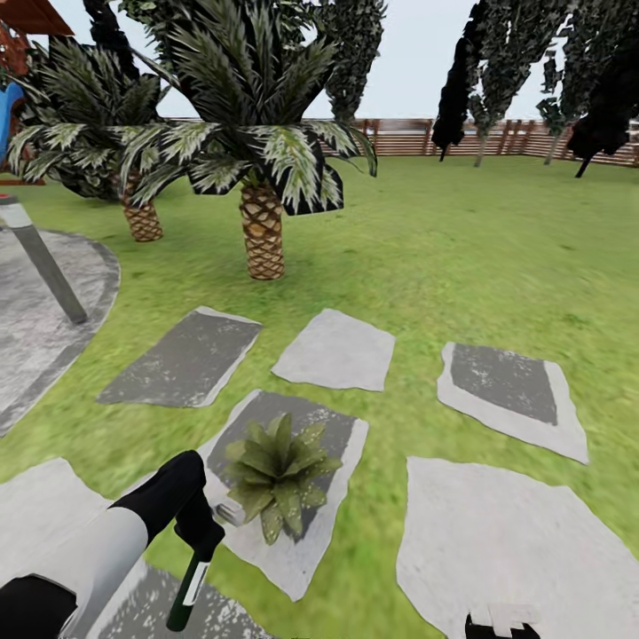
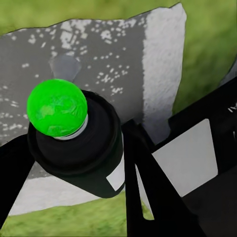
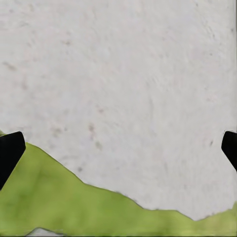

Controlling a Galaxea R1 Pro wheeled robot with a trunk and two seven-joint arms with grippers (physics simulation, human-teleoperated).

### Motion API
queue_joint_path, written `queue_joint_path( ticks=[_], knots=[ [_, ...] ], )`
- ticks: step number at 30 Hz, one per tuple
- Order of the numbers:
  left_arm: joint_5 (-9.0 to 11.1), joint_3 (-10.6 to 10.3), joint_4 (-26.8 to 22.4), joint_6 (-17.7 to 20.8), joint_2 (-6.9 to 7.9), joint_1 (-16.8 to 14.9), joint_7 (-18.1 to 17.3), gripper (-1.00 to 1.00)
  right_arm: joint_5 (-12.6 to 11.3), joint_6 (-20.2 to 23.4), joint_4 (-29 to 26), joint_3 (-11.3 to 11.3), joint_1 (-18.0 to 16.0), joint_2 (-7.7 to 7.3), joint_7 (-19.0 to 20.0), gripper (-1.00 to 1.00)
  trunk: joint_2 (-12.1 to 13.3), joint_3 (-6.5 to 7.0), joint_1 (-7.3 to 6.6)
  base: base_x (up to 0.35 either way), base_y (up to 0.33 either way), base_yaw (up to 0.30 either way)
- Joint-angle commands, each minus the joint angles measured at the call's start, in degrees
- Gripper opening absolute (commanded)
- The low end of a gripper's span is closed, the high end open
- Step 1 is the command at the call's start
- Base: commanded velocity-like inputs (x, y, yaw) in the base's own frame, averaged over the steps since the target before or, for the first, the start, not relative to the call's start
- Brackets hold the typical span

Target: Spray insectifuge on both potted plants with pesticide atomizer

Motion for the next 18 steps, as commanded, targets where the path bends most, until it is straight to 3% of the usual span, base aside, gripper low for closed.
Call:
queue_joint_path(
  ticks=[1,9,13,18],
  knots=[
    [-0.5,-0.2,-0.2,0.3,0.05,0.0,-0.6,-1.0,0.6,-0.2,0.1,-0.4,-0.1,0.0,-0.3,1.0,0.0,-0.05,-0.02,-0.071,0.297,-0.29],
    [-0.5,-0.2,-0.2,0.3,0.05,-0.2,-0.5,-1.0,0.6,-0.2,0.1,-0.4,-0.1,0.0,-0.3,1.0,0.0,-0.05,-0.02,-0.012,0.302,-0.259],
    [-0.5,-0.1,-0.2,0.3,0.07,-0.5,-0.5,-1.0,0.6,-0.3,0.1,-0.4,-0.1,0.0,-0.3,1.0,0.0,-0.05,-0.02,0.0,0.248,-0.04],
    [-0.5,-0.1,-0.3,0.3,0.57,-1.9,-0.5,-1.0,0.7,-0.3,0.2,-0.4,-0.1,0.0,-0.2,1.0,0.0,-0.05,-0.02,0.0,0.031,-0.004]
  ],
)
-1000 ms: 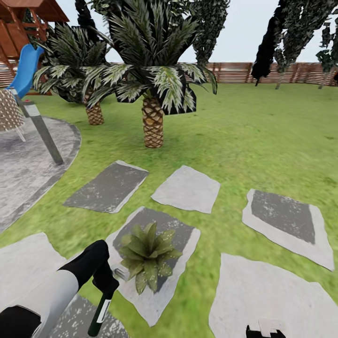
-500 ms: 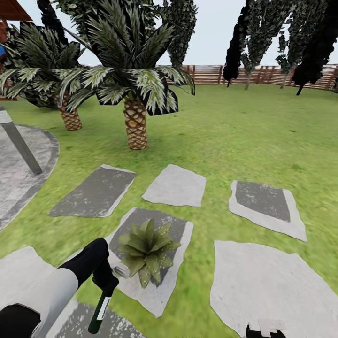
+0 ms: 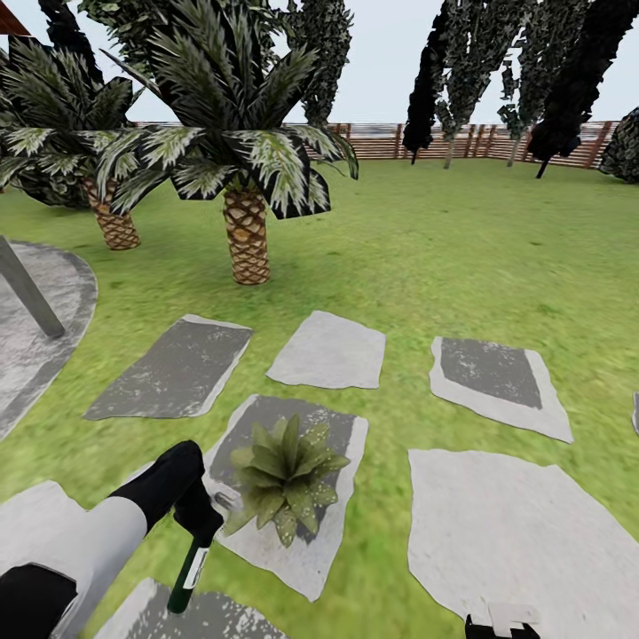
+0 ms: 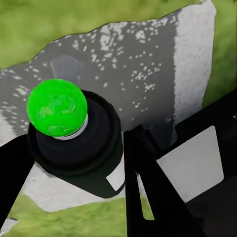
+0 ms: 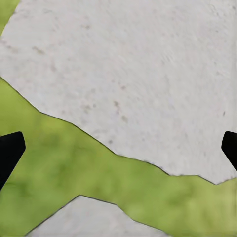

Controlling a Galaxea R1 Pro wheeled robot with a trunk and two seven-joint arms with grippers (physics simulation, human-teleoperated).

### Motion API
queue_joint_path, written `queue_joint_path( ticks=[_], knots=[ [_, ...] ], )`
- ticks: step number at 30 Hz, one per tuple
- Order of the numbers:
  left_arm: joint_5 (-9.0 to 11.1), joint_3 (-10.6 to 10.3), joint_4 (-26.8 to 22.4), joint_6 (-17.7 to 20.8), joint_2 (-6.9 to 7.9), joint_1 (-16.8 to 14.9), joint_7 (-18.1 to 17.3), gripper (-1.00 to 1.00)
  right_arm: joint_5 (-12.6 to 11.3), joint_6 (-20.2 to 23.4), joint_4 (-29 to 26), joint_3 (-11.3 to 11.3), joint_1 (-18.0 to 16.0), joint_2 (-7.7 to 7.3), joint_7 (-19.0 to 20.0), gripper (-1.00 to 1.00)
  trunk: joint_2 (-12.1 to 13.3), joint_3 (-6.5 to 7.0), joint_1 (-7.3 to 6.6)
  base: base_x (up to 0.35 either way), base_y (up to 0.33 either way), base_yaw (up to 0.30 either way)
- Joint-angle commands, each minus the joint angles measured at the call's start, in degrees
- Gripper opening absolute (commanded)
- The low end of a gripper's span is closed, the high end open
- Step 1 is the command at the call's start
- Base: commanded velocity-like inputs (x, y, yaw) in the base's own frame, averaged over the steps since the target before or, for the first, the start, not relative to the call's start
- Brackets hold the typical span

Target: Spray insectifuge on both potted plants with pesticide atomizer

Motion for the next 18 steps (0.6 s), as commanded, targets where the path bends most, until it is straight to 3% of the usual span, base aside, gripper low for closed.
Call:
queue_joint_path(
  ticks=[1,8,13,18],
  knots=[
    [-0.4,-0.2,-0.1,0.4,0.14,-0.3,-0.6,-1.0,0.6,-0.2,0.1,-0.4,0.0,0.0,-0.2,1.0,0.0,-0.05,-0.01,0.0,0.004,-0.001],
    [-0.4,-0.5,-0.2,0.3,-0.16,-0.4,0.1,-1.0,0.6,-0.2,0.1,-0.4,0.0,0.0,-0.2,1.0,0.0,-0.05,-0.01,0.0,0.001,0.0],
    [-0.3,-0.5,0.2,-0.2,0.19,0.3,5.7,-1.0,0.5,-0.2,0.0,-0.4,0.0,0.0,-0.2,1.0,0.0,-0.05,-0.01,0.0,0.0,-0.018],
    [0.1,0.0,0.2,-0.5,-0.27,0.3,6.4,-1.0,0.5,-0.1,0.0,-0.4,0.0,0.0,-0.2,1.0,0.0,-0.05,-0.01,0.0,0.0,-0.231]
  ],
)
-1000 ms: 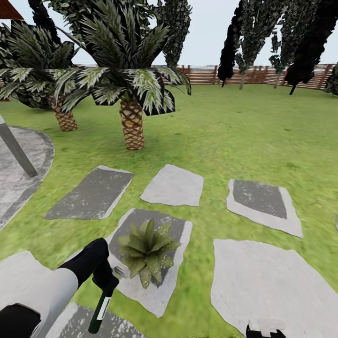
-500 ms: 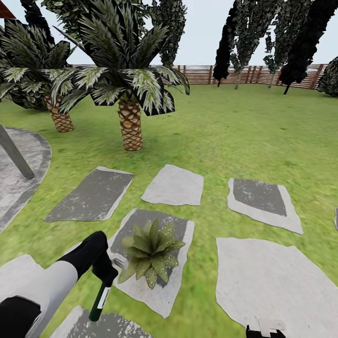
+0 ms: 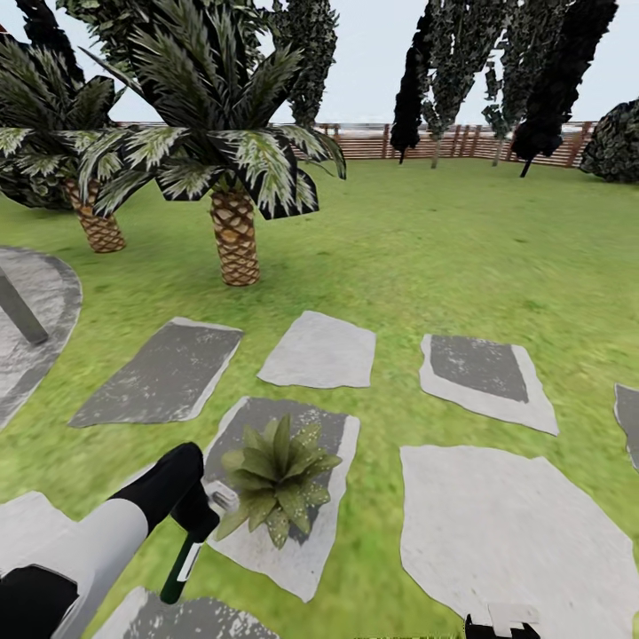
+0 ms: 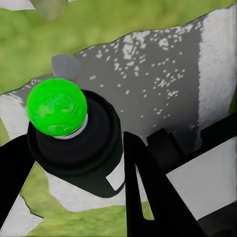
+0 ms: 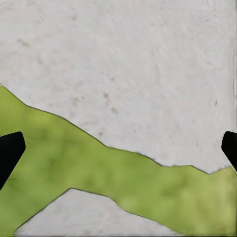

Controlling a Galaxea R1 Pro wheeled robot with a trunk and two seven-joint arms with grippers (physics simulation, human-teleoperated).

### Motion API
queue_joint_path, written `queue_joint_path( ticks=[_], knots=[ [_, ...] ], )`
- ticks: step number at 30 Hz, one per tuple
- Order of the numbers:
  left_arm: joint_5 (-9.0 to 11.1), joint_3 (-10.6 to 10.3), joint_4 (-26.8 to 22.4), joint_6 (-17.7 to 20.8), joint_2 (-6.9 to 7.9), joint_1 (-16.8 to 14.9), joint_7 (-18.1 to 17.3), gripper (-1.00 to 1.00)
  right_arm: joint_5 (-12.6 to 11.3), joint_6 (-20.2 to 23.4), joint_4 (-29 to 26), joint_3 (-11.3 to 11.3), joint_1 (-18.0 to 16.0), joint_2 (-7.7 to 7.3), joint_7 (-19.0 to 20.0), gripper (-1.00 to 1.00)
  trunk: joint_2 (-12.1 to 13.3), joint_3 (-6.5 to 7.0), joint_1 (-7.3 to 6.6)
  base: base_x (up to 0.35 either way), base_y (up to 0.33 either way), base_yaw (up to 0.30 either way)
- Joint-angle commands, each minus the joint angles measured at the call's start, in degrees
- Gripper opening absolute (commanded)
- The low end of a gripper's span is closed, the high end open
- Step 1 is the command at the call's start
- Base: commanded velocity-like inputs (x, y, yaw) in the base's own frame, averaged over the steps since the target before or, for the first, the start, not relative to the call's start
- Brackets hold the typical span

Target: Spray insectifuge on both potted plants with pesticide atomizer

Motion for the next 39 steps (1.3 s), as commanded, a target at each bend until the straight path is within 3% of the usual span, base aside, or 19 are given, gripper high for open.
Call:
queue_joint_path(
  ticks=[1,7,22,28,32,33,39],
  knots=[
    [-0.5,-0.2,-0.2,0.2,0.0,0.0,-0.7,-1.0,0.6,-0.2,0.1,-0.4,-0.1,0.0,-0.2,1.0,0.0,-0.05,-0.01,0.0,0.0,-0.291],
    [-0.3,0.2,-0.3,0.3,0.02,-0.1,-1.0,-1.0,0.6,-0.2,0.1,-0.4,-0.1,0.0,-0.2,1.0,0.0,-0.05,-0.01,-0.014,0.047,-0.298],
    [-0.2,0.0,0.3,0.5,0.04,-0.1,-0.9,-1.0,0.6,-0.2,0.1,-0.4,-0.1,0.0,-0.2,1.0,0.0,-0.05,-0.01,-0.094,0.291,-0.3],
    [-0.2,0.0,2.1,0.1,1.01,1.5,-1.0,-1.0,0.6,-0.2,0.1,-0.4,-0.1,0.0,-0.2,1.0,0.0,-0.05,-0.01,-0.081,0.304,-0.284],
    [-0.1,-0.1,2.5,0.1,0.53,2.7,-1.0,-1.0,0.6,-0.2,0.1,-0.4,-0.1,0.02,-0.2,1.0,0.0,-0.05,-0.01,-0.06,0.279,-0.19],
    [0.0,0.0,1.6,0.2,-0.16,2.7,-1.1,-1.0,0.6,-0.2,0.1,-0.4,-0.1,0.03,-0.2,1.0,0.0,-0.05,-0.01,-0.003,0.019,-0.011],
    [0.0,0.0,1.4,0.5,-1.08,1.6,-1.9,-1.0,0.7,-0.3,0.2,-0.4,-0.1,0.0,-0.2,1.0,0.0,-0.05,-0.01,-0.001,0.003,-0.002]
  ],
)
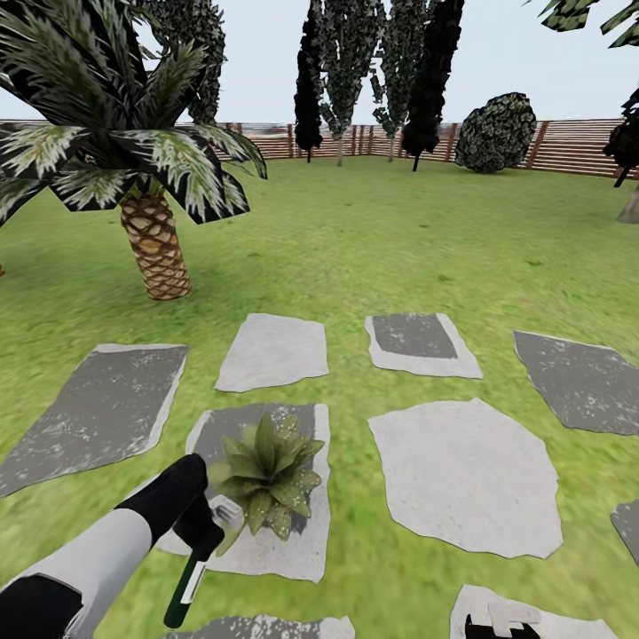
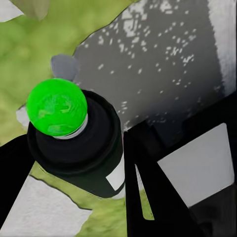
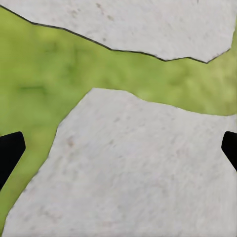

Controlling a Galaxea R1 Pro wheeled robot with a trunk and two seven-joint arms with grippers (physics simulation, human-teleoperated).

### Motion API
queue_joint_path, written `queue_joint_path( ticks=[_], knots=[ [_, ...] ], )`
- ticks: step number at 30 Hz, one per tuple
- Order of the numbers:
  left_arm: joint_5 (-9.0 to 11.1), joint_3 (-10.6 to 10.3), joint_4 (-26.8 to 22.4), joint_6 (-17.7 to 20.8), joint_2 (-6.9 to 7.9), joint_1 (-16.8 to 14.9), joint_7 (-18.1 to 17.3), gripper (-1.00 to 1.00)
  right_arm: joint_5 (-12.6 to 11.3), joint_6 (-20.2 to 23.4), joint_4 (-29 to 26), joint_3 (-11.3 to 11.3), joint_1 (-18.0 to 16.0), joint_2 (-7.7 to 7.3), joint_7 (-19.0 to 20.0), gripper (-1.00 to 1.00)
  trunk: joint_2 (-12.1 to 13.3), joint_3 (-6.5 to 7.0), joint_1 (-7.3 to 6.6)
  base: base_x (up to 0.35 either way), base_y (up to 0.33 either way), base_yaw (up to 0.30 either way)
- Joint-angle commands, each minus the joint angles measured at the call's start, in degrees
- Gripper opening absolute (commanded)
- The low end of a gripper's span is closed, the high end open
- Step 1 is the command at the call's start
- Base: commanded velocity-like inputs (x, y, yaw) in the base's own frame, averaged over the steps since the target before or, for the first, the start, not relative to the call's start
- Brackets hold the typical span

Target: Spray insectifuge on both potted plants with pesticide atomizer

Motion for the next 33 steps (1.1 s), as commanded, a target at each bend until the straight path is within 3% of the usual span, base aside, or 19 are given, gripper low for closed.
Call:
queue_joint_path(
  ticks=[1,8,14,23,33],
  knots=[
    [-0.6,-0.2,-0.1,0.2,0.02,-0.4,-1.2,-1.0,0.6,-0.2,0.1,-0.4,0.0,0.0,-0.2,1.0,0.0,-0.05,-0.01,0.0,0.0,0.0],
    [-0.8,-0.2,0.1,-0.2,1.04,-1.0,-4.4,-1.0,0.6,-0.1,0.1,-0.4,0.0,0.0,-0.2,1.0,0.0,-0.05,-0.01,0.0,0.0,0.0],
    [-0.7,-0.2,0.9,-0.5,5.44,-0.4,-4.6,-1.0,0.6,-0.1,0.1,-0.4,0.0,0.0,-0.2,1.0,0.0,-0.05,-0.01,0.0,0.0,0.0],
    [-0.7,-0.2,0.2,-0.4,4.79,-0.4,-4.1,-1.0,0.6,-0.1,0.0,-0.4,0.0,0.0,-0.2,1.0,0.0,-0.05,-0.01,-0.038,0.024,-0.005],
    [-0.6,-0.1,0.8,-0.3,4.68,-0.4,-4.0,-1.0,0.6,-0.1,0.0,-0.4,0.0,0.0,-0.2,1.0,0.0,-0.05,-0.01,-0.199,0.257,-0.278]
  ],
)
